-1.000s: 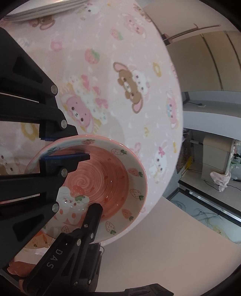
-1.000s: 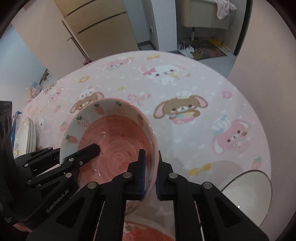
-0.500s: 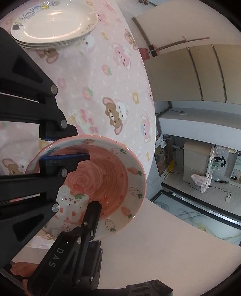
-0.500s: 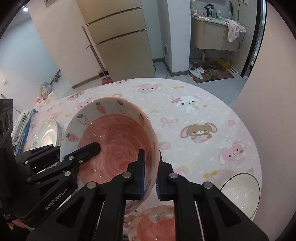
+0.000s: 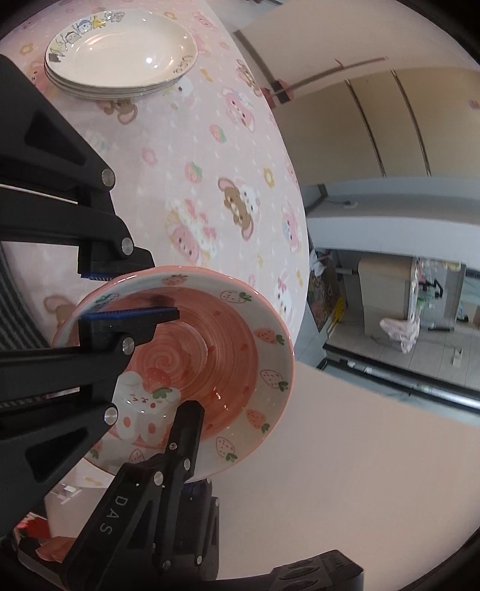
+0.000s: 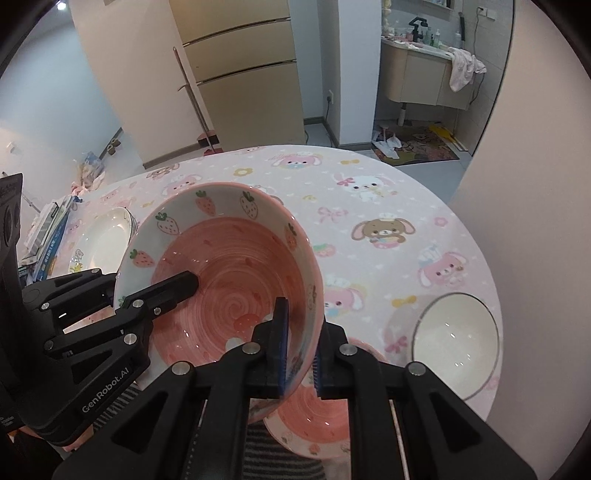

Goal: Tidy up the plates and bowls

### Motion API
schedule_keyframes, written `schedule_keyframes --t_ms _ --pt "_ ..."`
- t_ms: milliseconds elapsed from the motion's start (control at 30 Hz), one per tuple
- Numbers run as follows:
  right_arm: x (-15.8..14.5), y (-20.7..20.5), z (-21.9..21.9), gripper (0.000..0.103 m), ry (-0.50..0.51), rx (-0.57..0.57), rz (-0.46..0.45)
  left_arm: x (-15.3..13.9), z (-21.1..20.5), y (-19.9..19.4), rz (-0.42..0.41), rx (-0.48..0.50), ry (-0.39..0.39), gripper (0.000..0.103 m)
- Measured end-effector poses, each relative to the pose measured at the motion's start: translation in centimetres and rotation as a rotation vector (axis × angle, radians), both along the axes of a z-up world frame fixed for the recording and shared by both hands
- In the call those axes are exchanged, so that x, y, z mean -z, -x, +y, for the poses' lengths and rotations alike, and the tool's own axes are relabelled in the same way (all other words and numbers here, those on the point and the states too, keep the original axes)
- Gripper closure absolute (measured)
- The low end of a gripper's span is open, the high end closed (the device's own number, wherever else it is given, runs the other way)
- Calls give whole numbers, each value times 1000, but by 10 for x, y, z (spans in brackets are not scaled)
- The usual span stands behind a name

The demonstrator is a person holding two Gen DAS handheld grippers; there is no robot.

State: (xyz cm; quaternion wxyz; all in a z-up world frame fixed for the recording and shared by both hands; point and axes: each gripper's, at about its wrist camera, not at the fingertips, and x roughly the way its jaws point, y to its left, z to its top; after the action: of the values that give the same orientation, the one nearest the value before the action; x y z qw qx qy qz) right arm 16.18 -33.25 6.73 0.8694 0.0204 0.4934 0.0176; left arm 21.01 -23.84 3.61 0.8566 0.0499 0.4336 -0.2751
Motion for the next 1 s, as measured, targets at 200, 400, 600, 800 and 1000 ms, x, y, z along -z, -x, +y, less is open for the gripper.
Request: schedule_keyframes --t_ms 200,400,600,800,1000 --pt "8 25 -18 92 28 27 21 13 -26 20 -6 63 -13 90" --pt "32 44 -41 92 20 68 60 34 -55 34 1 124 -69 89" --pt "52 57 -58 91 20 98 82 53 -71 39 13 160 -87 89" --pt "65 60 -62 90 16 92 117 67 -76 37 39 177 -93 89" --pt "73 56 -62 90 13 88 142 72 -76 34 23 179 -103 89"
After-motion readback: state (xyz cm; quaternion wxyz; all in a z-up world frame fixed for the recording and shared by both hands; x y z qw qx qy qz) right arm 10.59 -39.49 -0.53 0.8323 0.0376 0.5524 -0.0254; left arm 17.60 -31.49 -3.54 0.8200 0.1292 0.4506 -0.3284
